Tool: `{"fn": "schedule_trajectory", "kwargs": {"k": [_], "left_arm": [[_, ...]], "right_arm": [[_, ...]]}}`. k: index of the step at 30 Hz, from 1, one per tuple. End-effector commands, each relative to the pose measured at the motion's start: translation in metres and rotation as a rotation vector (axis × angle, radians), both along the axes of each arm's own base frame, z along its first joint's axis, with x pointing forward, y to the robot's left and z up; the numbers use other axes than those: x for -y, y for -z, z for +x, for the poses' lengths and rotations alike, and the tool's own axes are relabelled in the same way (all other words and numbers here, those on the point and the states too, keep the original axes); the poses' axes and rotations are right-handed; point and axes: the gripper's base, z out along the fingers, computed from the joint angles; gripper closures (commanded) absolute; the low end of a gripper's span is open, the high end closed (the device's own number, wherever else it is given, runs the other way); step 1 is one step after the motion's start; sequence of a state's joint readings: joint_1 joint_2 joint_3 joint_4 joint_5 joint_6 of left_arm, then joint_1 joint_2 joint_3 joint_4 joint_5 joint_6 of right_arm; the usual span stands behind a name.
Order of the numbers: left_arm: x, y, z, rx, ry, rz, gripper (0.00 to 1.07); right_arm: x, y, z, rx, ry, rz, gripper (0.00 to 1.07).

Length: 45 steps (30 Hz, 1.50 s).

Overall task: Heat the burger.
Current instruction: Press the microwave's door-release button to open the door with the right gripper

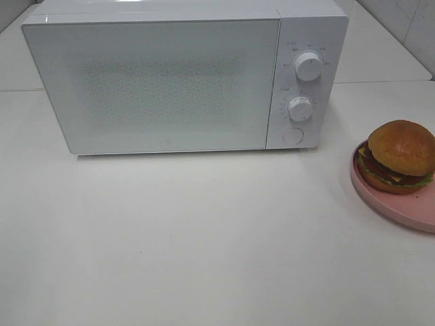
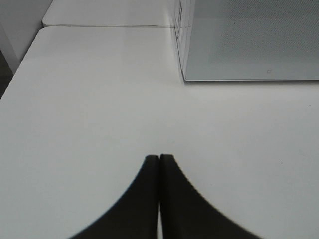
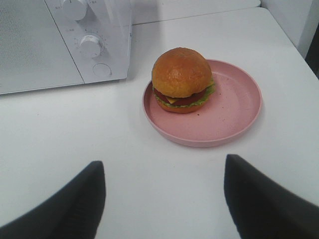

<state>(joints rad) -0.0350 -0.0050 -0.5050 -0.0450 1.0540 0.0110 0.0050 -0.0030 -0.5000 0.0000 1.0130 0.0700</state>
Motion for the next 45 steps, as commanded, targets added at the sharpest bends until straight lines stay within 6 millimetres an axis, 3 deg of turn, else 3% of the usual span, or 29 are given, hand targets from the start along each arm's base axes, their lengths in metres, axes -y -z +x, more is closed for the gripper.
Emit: {"fn": "schedule_trajectory", "kwargs": {"k": [1,45], "left_arm": [[0.0001,-0.0007,-0.0025,0.033,0.001,-0.003,1.06],[0.0001,-0.0007,-0.0025,0.033,0.001,-0.003,1.06]], "right_arm": [[0.0008,-0.0004,-0.004,0.037,0.004,-0.019,0.44],[0.0008,-0.0004,-0.004,0.037,0.004,-0.019,0.44]]}}
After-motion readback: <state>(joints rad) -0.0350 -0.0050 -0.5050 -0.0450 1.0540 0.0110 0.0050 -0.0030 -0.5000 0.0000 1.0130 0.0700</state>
